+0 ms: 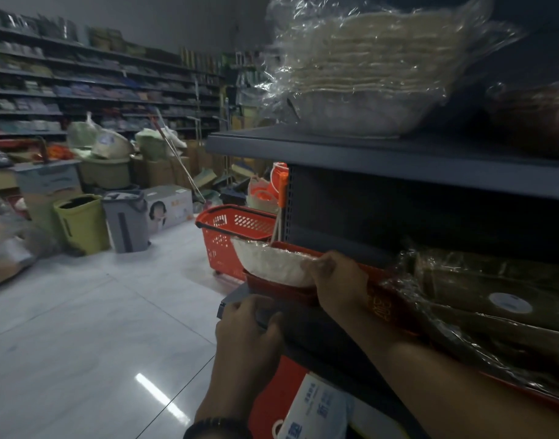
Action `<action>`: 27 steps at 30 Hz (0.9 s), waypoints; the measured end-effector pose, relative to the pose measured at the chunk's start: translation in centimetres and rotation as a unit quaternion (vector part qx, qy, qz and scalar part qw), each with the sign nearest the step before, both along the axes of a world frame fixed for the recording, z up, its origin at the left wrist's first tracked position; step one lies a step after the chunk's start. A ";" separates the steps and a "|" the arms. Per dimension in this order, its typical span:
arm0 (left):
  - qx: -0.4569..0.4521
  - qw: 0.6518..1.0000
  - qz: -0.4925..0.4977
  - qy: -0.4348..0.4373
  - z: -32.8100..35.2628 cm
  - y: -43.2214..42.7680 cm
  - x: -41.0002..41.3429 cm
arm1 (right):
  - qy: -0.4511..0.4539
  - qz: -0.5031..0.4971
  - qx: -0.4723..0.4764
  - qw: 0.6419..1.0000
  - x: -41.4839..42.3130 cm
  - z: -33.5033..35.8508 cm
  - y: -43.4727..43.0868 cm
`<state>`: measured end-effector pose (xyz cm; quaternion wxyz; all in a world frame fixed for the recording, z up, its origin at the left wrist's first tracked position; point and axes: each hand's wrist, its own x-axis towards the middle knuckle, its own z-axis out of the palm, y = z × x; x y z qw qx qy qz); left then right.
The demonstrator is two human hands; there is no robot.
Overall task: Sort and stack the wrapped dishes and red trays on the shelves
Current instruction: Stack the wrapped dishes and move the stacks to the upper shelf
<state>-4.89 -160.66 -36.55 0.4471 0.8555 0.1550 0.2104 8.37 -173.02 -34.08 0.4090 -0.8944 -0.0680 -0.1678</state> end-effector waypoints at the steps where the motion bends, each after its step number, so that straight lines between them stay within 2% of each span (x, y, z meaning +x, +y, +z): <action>1: -0.001 1.000 0.005 -0.006 0.1 0.3 -0.2 | -0.010 0.016 0.021 1.000 -0.4 0.1 -0.4; 5: -0.039 0.999 0.016 -0.028 0.6 1.2 -1.1 | -0.072 0.062 0.056 0.994 -3.0 0.6 -2.6; 9: -0.137 0.989 0.025 -0.055 2.2 1.1 -3.4 | -0.061 0.076 0.078 0.992 -6.8 1.3 -5.1; 11: -0.159 0.983 0.014 -0.086 3.2 0.4 -4.8 | -0.066 0.093 0.109 0.988 -9.1 2.0 -6.4; 13: -0.168 0.978 -0.011 -0.119 4.3 0.1 -5.9 | -0.070 0.095 0.098 0.988 -11.5 2.9 -7.6; 18: -0.101 0.978 -0.080 -0.164 6.6 0.9 -9.5 | -0.102 0.114 0.093 0.984 -18.2 5.3 -10.3; 24: -0.129 0.959 -0.069 -0.243 11.0 0.7 -14.9 | -0.164 0.114 0.096 0.975 -22.9 9.3 -11.9; 27: -0.110 0.951 -0.051 -0.285 13.6 0.7 -17.7 | -0.183 0.125 0.103 0.970 -25.0 11.3 -11.9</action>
